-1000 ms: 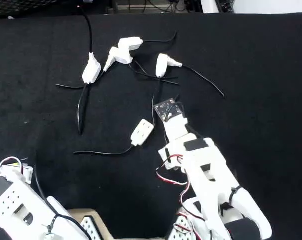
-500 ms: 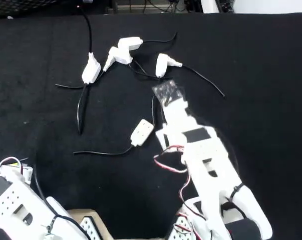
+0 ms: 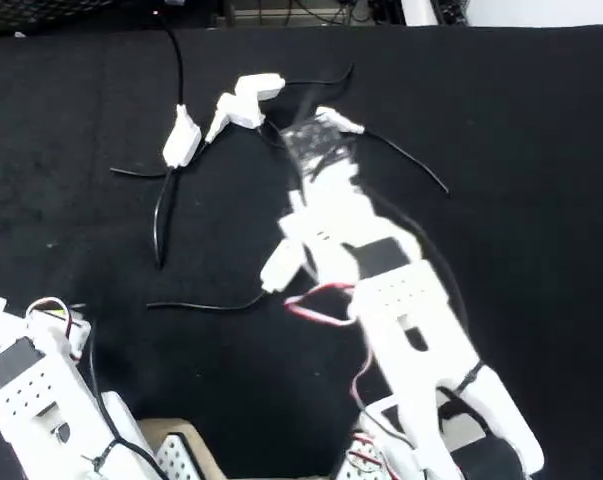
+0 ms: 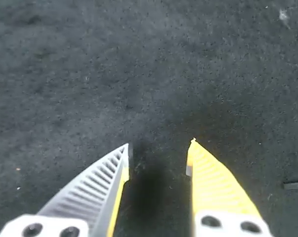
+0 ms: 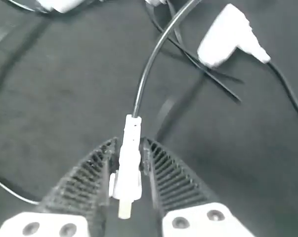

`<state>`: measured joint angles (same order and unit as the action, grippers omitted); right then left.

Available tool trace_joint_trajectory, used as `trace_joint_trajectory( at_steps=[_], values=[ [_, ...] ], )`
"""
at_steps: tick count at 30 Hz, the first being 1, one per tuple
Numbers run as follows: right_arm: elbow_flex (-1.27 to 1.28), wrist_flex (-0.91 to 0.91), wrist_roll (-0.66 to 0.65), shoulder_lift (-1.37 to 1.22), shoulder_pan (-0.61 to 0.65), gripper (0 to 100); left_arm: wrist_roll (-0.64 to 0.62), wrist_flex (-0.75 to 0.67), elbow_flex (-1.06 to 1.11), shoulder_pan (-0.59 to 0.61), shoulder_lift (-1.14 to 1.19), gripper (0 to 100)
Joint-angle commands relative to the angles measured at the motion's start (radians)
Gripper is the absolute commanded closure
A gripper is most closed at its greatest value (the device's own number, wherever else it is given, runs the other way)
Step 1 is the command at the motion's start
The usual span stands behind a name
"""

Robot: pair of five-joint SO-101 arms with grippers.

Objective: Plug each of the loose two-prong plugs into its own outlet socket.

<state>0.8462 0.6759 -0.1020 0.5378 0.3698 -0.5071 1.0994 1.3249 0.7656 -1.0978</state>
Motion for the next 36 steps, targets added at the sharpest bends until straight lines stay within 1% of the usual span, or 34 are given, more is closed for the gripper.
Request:
trace_joint_trajectory(
  at_steps=[1, 4, 7, 9, 13, 21, 26, 27, 32, 36],
  values=[
    [0.15, -0.269, 0.011, 0.033, 0.071, 98.7, 0.011, -0.017, -0.001, -0.013, -0.006, 80],
    [0.269, -0.44, 0.005, 0.041, 0.068, 98.7, 0.011, -0.049, 0.028, -0.015, -0.006, 80],
    [0.387, -0.577, -0.052, 0.093, 0.064, 98.7, 0.011, -0.166, 0.096, -0.015, -0.006, 80],
    [0.466, -0.663, -0.064, 0.151, 0.064, 98.7, 0.009, -0.226, 0.127, -0.015, -0.006, 80],
    [0.619, -0.802, -0.066, 0.297, 0.064, 98.7, 0.009, -0.244, 0.134, -0.015, -0.006, 80],
    [0.826, -0.829, -0.066, 0.559, 0.068, 98.7, 0.009, -0.244, 0.139, -0.015, -0.006, 80],
    [0.837, -0.833, -0.068, 0.618, 0.066, 98.7, 0.009, -0.244, 0.14, -0.013, -0.006, 80],
    [0.837, -0.844, -0.077, 0.618, 0.066, 98.7, 0.009, -0.244, 0.14, -0.013, -0.006, 80],
    [0.837, -0.896, -0.204, 0.616, 0.068, 98.7, 0.009, -0.244, 0.142, -0.013, -0.006, 80],
    [0.837, -0.85, -0.229, 0.615, 0.074, 98.7, 0.009, -0.245, 0.143, -0.015, -0.006, 81]
  ],
)
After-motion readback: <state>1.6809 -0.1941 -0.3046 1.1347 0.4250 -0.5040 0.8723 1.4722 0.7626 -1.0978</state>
